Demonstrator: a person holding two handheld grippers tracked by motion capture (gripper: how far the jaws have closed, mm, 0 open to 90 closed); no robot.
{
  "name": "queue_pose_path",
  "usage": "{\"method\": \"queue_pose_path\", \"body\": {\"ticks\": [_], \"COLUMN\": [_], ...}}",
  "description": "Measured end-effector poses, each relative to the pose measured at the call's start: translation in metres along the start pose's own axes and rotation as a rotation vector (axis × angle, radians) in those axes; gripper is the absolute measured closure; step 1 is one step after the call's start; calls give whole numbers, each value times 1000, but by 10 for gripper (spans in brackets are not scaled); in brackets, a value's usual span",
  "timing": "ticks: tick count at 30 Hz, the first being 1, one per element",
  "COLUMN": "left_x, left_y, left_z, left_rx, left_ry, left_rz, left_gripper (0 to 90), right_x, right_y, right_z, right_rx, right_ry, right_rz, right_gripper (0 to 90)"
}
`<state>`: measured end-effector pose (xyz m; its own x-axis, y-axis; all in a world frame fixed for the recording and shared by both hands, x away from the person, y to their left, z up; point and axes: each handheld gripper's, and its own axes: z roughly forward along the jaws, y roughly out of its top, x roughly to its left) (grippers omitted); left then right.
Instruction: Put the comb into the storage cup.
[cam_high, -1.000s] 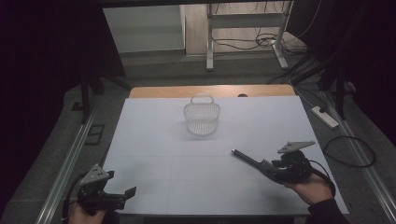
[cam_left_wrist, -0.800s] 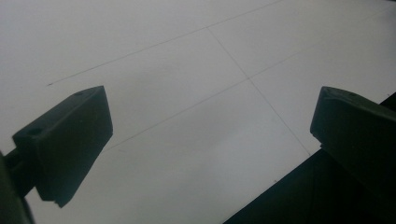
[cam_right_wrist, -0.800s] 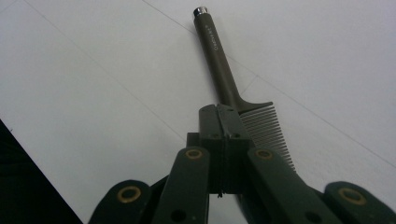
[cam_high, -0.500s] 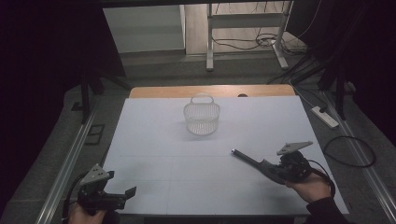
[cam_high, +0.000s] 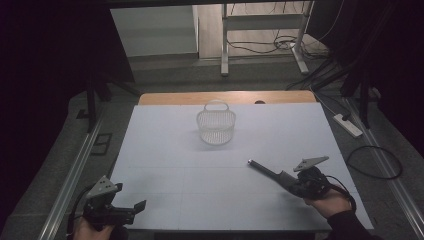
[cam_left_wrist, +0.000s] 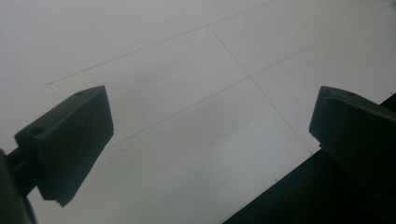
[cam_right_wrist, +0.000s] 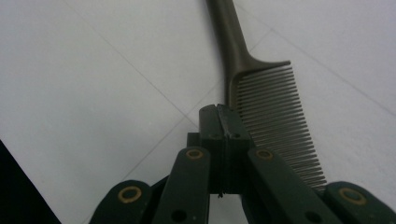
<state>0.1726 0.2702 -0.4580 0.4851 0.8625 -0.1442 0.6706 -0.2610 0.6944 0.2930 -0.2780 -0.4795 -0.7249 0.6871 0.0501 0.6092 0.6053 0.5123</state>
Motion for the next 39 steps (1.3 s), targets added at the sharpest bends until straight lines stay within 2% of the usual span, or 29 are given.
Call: {"method": "queue_pose_path", "body": {"ticks": [7,13,17,22,25,31,39], "left_x": [0,0,0,0,0,0,0], "left_y": [0,0,0,0,0,0,1], "left_z": [0,0,0,0,1,1,1], "left_rx": [0,1,2,6,9,11,12], "left_ry": [-1,-1,-1,-2,-3,-5,-6], "left_rz": [2,1,2,4,4,3,-1], "left_gripper": [5,6,8,13,14,19,20], "right_x": [1,-1,-3,-4,-4,-12,-21], "right_y": [-4,-7,-9,-10,-10,-11,-7], "right_z": [8,11,11,13,13,12,14], "right_rx": [33,60,72,97,113,114,102], "right_ry": [-2,2,-8,-19,-41,-74,-93], "right_rz": [-24,-20,7,-3,-16,-3,27], "right_gripper": [892,892,892,892,892,892,892]}}
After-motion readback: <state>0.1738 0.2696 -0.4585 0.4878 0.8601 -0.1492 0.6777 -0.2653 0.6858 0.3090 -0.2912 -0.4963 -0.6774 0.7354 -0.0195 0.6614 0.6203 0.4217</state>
